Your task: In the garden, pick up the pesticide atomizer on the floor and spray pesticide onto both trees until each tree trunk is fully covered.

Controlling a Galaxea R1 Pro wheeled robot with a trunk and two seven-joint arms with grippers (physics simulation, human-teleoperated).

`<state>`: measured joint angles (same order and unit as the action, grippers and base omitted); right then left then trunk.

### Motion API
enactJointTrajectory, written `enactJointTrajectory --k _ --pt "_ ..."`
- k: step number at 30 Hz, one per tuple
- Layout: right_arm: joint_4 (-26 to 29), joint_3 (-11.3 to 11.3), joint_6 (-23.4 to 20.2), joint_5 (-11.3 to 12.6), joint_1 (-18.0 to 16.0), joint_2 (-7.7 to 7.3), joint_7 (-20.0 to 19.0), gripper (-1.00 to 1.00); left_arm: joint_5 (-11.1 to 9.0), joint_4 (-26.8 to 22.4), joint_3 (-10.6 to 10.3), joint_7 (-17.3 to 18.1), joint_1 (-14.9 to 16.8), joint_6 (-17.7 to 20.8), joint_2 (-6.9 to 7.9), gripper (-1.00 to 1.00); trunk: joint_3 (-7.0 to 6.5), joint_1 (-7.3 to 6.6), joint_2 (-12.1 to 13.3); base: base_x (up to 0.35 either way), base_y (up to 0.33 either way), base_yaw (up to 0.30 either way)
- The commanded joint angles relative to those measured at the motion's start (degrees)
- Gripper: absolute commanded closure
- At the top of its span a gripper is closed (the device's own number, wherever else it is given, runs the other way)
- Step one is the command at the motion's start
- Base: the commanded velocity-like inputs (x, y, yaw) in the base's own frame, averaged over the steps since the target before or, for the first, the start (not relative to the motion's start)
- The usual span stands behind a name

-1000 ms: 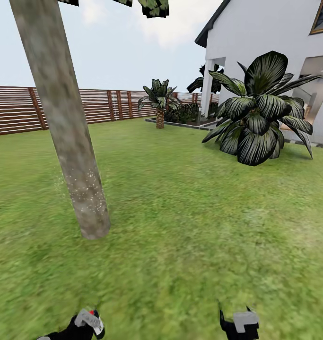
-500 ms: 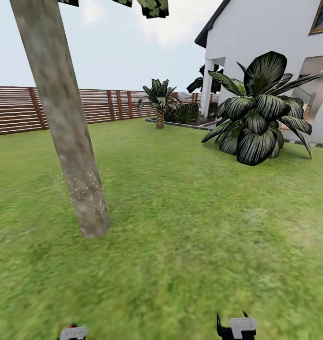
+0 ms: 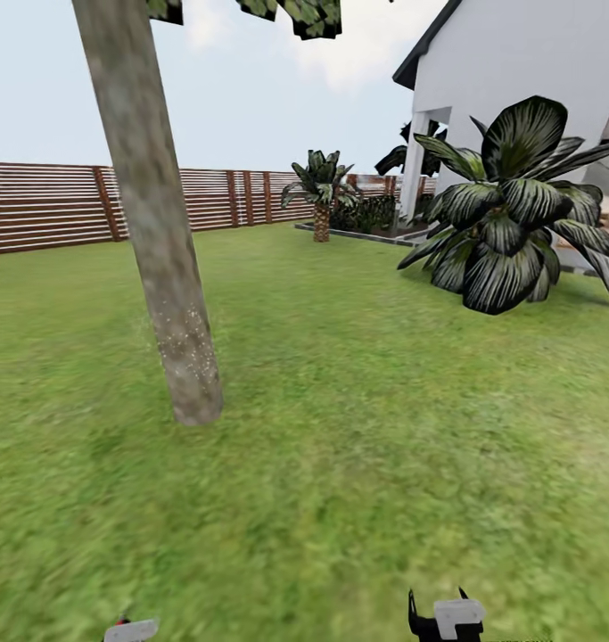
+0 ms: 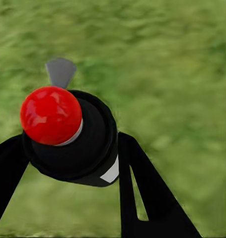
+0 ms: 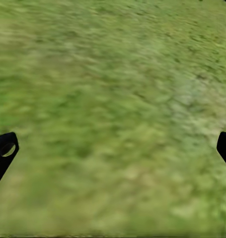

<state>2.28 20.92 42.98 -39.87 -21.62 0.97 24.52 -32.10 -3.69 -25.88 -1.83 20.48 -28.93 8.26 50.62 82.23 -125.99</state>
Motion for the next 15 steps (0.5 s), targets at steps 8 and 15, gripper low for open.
enactJointTrajectory --k 8,15 --pt "0.05 0.01 0.0 0.06 0.0 0.0 0.08 -1.0 -2.78 0.0 0.02 -0.01 0.0 -0.03 0.09 1.0 0.0 0.0 0.0 -0.141 -0.219 0.279" --pt "0.0 0.0 0.0 0.04 0.0 0.0 0.09 -1.0 -2.79 0.0 0.02 -0.01 0.0 0.01 0.07 1.0 0.0 0.0 0.0 -0.002 -0.202 0.279"
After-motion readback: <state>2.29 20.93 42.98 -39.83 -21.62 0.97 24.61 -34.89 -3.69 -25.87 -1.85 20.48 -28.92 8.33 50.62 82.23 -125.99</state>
